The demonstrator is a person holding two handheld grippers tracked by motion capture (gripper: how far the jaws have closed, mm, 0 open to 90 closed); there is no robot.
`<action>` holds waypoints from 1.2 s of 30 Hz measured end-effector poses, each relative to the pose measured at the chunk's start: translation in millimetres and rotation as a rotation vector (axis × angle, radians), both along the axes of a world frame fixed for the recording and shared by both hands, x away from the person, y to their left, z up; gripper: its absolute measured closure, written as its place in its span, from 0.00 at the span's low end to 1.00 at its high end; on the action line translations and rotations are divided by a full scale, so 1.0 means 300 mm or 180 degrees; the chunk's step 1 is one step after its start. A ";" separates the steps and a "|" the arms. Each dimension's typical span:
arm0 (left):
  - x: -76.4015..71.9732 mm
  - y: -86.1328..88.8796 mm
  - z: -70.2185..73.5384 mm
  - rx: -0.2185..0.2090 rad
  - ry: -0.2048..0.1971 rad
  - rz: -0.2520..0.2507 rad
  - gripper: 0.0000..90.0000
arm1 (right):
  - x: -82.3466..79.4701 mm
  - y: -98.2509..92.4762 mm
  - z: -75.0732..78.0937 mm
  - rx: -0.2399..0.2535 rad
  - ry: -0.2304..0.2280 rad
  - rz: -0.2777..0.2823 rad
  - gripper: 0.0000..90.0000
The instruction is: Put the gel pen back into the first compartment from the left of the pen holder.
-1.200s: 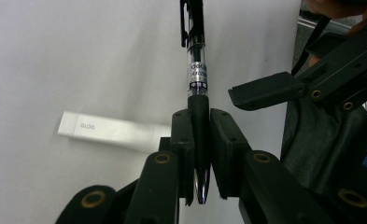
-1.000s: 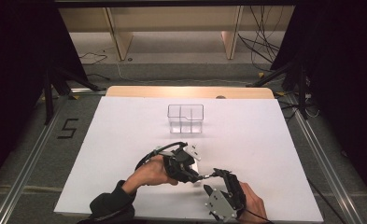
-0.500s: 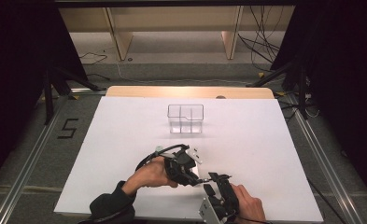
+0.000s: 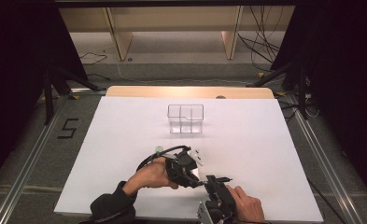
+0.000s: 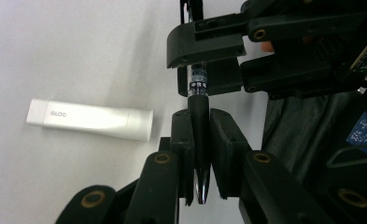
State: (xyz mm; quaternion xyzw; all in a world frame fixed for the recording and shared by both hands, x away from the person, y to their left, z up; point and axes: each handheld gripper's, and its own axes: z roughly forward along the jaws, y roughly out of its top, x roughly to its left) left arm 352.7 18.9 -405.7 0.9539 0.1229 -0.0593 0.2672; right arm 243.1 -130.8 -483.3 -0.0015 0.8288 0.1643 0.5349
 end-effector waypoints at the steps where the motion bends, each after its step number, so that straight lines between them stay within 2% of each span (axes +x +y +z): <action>1: 0.000 0.000 -0.001 0.0006 -0.0001 -0.0004 0.89 | 0.000 0.000 0.000 -0.0031 -0.0017 0.0019 0.77; 8: -0.001 -0.002 -0.001 0.0008 0.0019 -0.0004 0.89 | -0.003 0.005 -0.005 -0.0083 -0.0005 0.0033 0.85; 13: 0.000 -0.002 -0.005 0.0017 0.0035 -0.0008 0.89 | -0.007 0.009 -0.010 -0.0155 -0.0012 0.0051 0.87; 19: 0.005 0.004 -0.014 0.0058 0.0153 -0.0035 0.87 | -0.010 0.015 -0.015 -0.0276 -0.0003 0.0152 0.88; 22: 0.005 0.018 -0.006 0.0081 0.0159 -0.0071 0.72 | -0.012 0.014 -0.013 -0.0255 -0.0008 0.0127 0.88; 26: 0.011 0.058 0.015 0.0005 0.0083 0.0099 0.58 | -0.013 0.003 -0.006 -0.0237 -0.0017 0.0099 0.88; 28: 0.014 0.084 0.023 -0.0065 0.0073 0.0163 0.51 | -0.010 -0.002 -0.007 -0.0215 -0.0066 0.0116 0.88; 29: 0.018 0.099 0.027 -0.0086 0.0070 0.0168 0.47 | -0.011 -0.005 -0.005 -0.0232 -0.0042 0.0074 0.88; 32: 0.022 0.144 0.032 -0.0196 0.0042 0.0268 0.40 | -0.007 -0.015 -0.004 -0.0218 -0.0024 0.0035 0.88; 36: 0.024 0.201 0.026 -0.0331 -0.0028 0.0444 0.33 | 0.006 -0.034 0.008 -0.0119 -0.0033 -0.0018 0.88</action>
